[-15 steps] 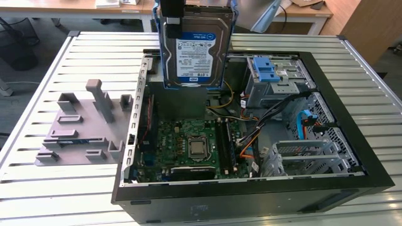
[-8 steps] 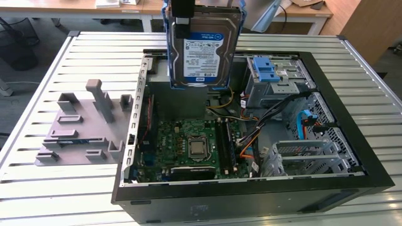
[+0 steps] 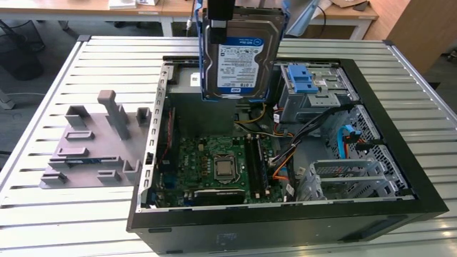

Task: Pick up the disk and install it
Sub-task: 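Pick up the disk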

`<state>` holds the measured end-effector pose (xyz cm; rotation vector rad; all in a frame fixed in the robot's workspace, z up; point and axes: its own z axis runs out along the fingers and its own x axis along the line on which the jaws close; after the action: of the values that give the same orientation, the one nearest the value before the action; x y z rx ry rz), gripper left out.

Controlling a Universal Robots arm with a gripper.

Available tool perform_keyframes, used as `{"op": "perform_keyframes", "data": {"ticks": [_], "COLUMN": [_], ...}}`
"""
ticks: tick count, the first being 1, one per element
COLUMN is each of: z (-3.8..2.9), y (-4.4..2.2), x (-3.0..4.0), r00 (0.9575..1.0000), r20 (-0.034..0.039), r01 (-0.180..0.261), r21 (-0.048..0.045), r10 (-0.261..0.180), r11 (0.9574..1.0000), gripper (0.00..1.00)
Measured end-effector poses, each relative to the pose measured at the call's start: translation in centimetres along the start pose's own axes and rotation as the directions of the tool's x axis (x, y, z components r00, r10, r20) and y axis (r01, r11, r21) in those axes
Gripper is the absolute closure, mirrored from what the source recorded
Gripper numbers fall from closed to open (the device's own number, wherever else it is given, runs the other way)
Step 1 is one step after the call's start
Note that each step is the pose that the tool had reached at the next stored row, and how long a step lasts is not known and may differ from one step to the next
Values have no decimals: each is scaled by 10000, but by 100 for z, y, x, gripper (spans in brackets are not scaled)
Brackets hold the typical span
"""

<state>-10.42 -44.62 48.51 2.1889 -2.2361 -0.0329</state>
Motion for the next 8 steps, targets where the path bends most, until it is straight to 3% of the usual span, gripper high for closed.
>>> {"op": "perform_keyframes", "data": {"ticks": [8], "z": [-3], "y": [-120], "x": [-2], "r00": [10000], "r20": [0], "r01": [0], "r21": [-2], "r10": [0], "r11": [10000], "gripper": [64]}}
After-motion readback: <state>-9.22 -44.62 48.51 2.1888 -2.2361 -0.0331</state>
